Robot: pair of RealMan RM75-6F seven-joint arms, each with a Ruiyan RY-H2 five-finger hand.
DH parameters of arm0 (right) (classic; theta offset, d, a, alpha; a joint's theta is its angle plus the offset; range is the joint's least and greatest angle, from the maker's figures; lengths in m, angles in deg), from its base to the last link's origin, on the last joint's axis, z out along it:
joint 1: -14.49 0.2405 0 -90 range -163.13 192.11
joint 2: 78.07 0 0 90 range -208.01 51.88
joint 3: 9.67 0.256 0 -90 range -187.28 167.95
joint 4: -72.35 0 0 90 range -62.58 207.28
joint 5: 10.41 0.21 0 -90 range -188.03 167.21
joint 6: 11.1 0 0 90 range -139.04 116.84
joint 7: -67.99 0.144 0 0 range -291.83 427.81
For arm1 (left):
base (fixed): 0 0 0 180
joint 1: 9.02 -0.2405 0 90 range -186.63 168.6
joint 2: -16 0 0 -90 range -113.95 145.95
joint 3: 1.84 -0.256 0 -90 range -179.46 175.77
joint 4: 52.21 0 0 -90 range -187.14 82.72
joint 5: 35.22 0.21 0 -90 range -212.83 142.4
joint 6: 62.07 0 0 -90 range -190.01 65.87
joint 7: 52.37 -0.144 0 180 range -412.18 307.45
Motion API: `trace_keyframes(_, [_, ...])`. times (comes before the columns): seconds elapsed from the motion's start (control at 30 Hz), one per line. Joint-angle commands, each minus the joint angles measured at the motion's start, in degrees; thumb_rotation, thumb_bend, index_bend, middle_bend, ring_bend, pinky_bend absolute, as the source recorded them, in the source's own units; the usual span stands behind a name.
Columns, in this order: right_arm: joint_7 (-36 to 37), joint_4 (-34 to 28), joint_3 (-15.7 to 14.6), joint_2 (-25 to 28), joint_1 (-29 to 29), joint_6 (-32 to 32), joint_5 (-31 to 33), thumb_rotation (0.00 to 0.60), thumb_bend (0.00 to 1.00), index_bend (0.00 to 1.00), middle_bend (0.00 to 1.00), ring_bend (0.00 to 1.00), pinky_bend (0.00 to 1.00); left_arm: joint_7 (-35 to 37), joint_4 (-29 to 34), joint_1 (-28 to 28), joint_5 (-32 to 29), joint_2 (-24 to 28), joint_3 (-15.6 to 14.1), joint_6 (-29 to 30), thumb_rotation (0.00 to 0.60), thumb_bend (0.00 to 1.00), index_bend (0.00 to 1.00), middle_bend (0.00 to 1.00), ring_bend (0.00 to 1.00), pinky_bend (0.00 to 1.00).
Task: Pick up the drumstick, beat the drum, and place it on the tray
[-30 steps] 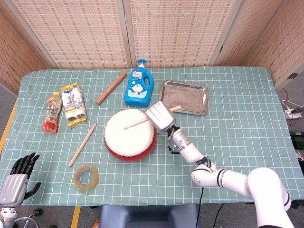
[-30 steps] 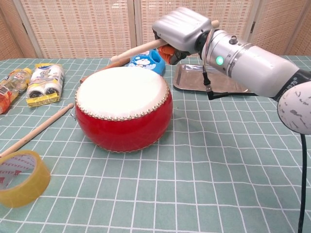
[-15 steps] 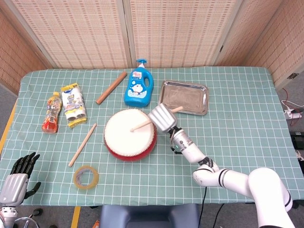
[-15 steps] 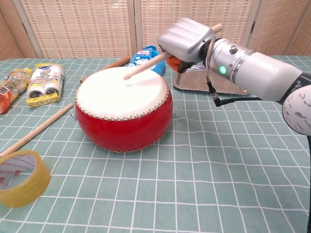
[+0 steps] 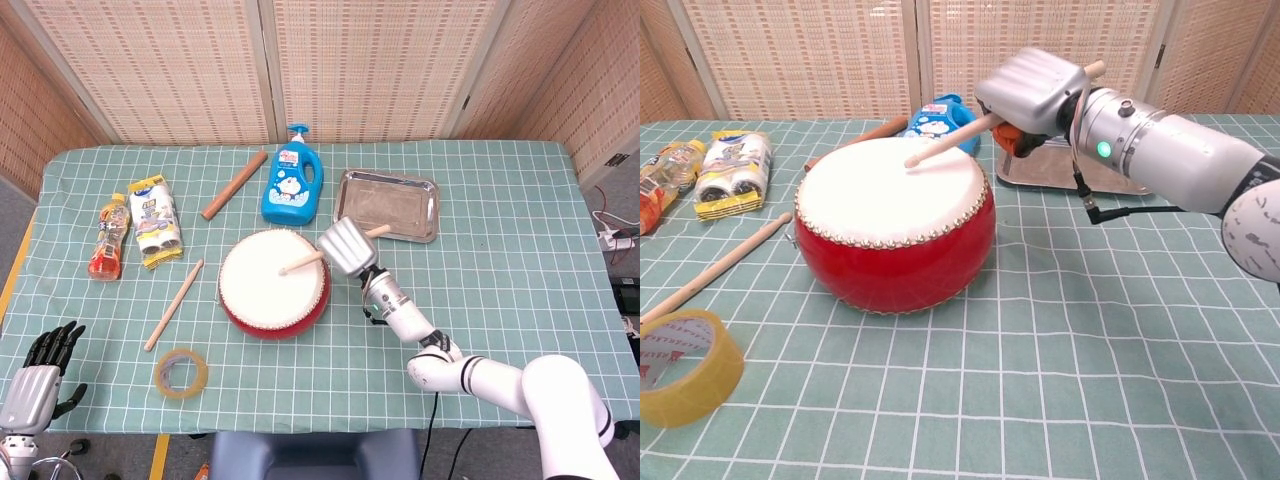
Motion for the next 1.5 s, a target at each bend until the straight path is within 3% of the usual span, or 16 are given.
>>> trace_keyframes(0.03, [1.9, -1.6, 1.2, 0.2, -0.2, 1.8, -0.2, 0.600, 0.73, 1.00, 1.00, 1.00, 1.00, 0.0, 0.0, 0.0, 0.0, 0.0, 0.1, 0.2, 0.600, 0.25, 0.03, 0.00, 0.00, 0.01])
trace_keyframes(0.13, [12.1, -2.7, 3.5, -0.3, -0.7, 7.2, -3.7, 0.600, 0.73, 1.00, 1.00, 1.00, 1.00, 0.1, 0.0, -0.1, 0.1, 0.0, 0.1, 0.4, 0.600, 0.25, 0.03, 0.00, 0.00, 0.01])
trace_keyframes(0.23, [18.4, -2.9, 4.4, -0.3, -0.9, 8.5, -4.9, 0.600, 0.73, 1.00, 1.00, 1.00, 1.00, 0.1, -0.1, 0.0, 0.1, 0.0, 0.0, 0.2, 0.600, 0.25, 0.03, 0.00, 0.00, 0.01])
trace_keyframes(0.67, [1.5, 5.0, -3.8, -0.2, 0.3, -1.7, -5.6, 0.600, 0.73, 1.00, 1.00, 1.00, 1.00, 0.1, -0.2, 0.1, 0.0, -0.2, -0.1, -0.2, 0.600, 0.25, 0.03, 0.00, 0.00, 0.01])
trace_keyframes(0.77, [4.3, 3.7, -1.5, -0.7, -0.1, 0.5, -4.7, 0.600, 0.73, 1.00, 1.00, 1.00, 1.00, 0.2, -0.2, 0.1, -0.1, -0.2, 0.0, -0.1, 0.600, 0.25, 0.03, 0.00, 0.00, 0.01])
trace_keyframes(0.9, [19.6, -1.1, 5.0, -2.1, -1.7, 6.0, -2.5, 0.600, 0.73, 1.00, 1.00, 1.00, 1.00, 0.3, -0.3, 0.0, -0.1, -0.2, 0.0, 0.0, 0.600, 0.25, 0.03, 0.00, 0.00, 0.01])
trace_keyframes(1.0, [23.8, -1.9, 6.0, -1.7, -1.9, 6.8, -2.9, 0.600, 0.73, 1.00, 1.00, 1.00, 1.00, 0.2, -0.3, 0.0, 0.0, -0.2, 0.0, 0.1, 0.600, 0.25, 0.03, 0.00, 0.00, 0.01])
trace_keyframes(1.17, [22.4, -1.0, 4.8, -1.6, -1.9, 5.1, -2.6, 0.600, 0.73, 1.00, 1.00, 1.00, 1.00, 0.1, -0.1, 0.1, 0.1, -0.2, 0.0, 0.1, 0.600, 0.25, 0.03, 0.00, 0.00, 0.01])
trace_keyframes(1.4, [8.5, 4.2, -1.8, -1.0, -0.4, -1.0, -4.6, 0.600, 0.73, 1.00, 1.00, 1.00, 1.00, 0.0, -0.1, 0.2, -0.1, -0.2, 0.0, -0.2, 0.600, 0.25, 0.03, 0.00, 0.00, 0.01])
trace_keyframes(1.5, [5.4, 4.8, -2.4, -1.1, -0.2, -1.0, -5.0, 0.600, 0.73, 1.00, 1.00, 1.00, 1.00, 0.0, -0.1, 0.2, 0.0, -0.2, -0.1, -0.2, 0.600, 0.25, 0.03, 0.00, 0.00, 0.01])
